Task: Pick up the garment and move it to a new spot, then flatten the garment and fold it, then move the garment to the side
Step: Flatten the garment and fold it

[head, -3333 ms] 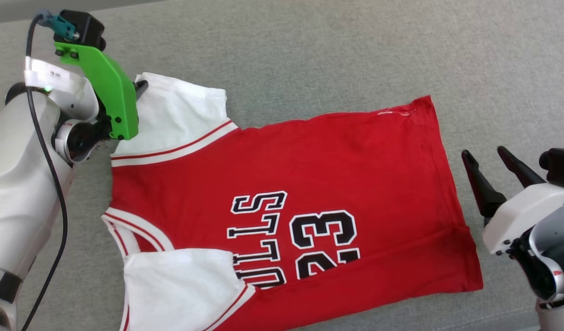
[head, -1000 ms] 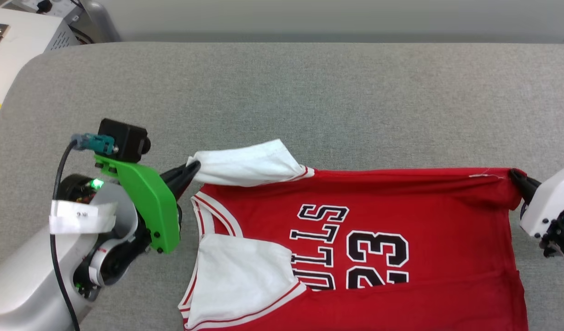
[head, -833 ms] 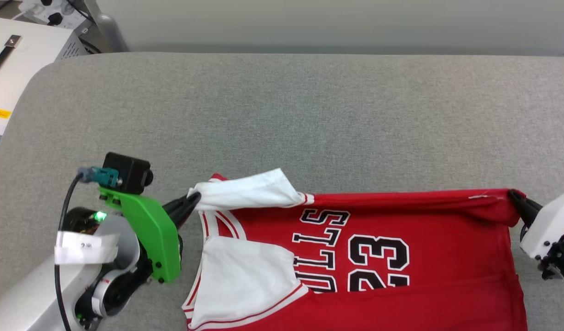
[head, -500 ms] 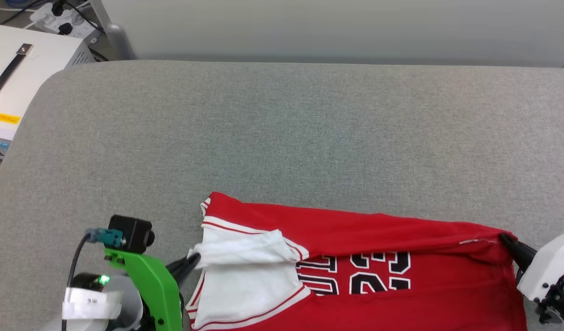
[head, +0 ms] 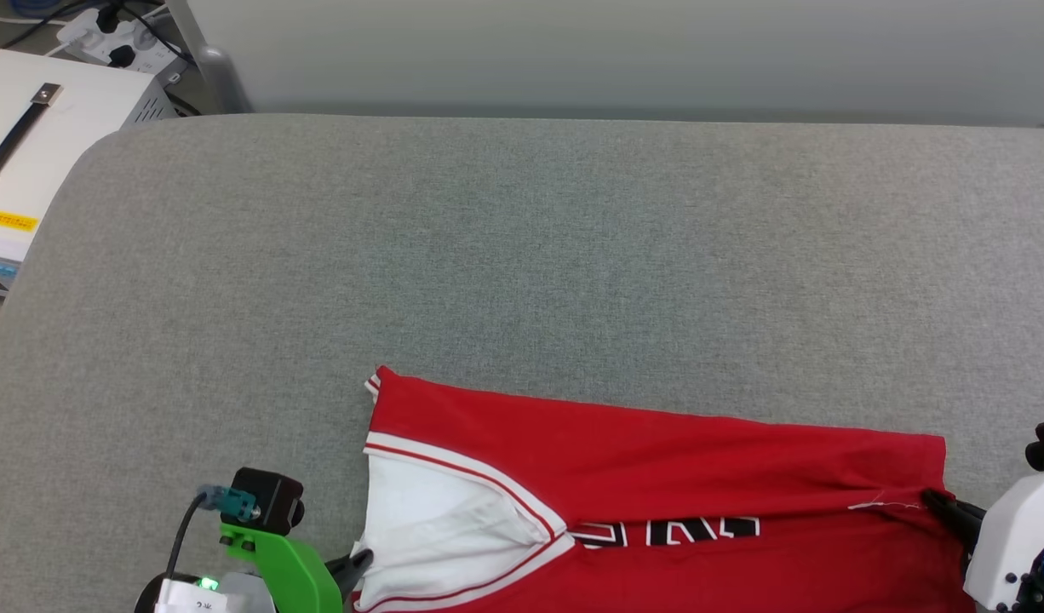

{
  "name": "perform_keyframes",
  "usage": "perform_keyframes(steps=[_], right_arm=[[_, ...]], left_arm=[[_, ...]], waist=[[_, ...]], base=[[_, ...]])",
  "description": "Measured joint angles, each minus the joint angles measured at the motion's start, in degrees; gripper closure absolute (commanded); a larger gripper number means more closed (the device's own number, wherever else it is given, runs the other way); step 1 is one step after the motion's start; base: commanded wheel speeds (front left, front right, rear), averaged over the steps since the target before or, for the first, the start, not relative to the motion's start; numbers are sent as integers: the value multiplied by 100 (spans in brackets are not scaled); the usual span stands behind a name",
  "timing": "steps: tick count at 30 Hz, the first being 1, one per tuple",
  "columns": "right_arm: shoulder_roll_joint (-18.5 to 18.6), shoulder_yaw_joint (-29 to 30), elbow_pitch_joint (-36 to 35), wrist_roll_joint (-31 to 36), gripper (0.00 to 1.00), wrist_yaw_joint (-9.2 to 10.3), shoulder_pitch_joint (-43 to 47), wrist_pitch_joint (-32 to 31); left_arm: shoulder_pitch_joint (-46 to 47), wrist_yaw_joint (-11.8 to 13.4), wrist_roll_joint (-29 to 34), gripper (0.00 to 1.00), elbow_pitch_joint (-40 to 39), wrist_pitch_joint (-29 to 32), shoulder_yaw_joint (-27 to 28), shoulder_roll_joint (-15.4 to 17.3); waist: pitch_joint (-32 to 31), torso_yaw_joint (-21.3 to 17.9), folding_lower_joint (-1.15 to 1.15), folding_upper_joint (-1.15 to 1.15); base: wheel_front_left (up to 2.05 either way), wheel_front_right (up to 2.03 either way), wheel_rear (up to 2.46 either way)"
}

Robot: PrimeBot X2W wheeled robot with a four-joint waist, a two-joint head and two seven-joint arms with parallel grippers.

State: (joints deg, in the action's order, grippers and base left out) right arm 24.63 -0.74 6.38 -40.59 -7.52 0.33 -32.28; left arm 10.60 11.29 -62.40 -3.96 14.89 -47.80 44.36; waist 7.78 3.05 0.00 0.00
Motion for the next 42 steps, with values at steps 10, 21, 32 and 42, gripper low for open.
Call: perform_keyframes(steps=[10, 21, 32, 42], right_arm=[[164, -241, 27, 104, 0, 0, 81, 37], [146, 38, -476, 124, 0, 0, 222, -354], [-1155, 1303, -717, 932, 0, 0, 216, -1085], [-1762, 1978, -211, 1324, 0, 0, 51, -970]], left_arm=[[4, -186, 89, 0, 331, -131, -112, -163], [4, -77, 155, 0, 215, -977, 321, -326], [70, 166, 1099, 0, 375, -2862, 967, -764], [-87, -57, 2296, 0, 471, -2955, 2181, -1227]], waist=[[-5, -21, 0, 0], [-331, -59, 0, 0], [-290, -69, 0, 0], [-117, 11, 0, 0]], base=[[0, 0, 0], [0, 0, 0], [0, 0, 0], [0, 0, 0]])
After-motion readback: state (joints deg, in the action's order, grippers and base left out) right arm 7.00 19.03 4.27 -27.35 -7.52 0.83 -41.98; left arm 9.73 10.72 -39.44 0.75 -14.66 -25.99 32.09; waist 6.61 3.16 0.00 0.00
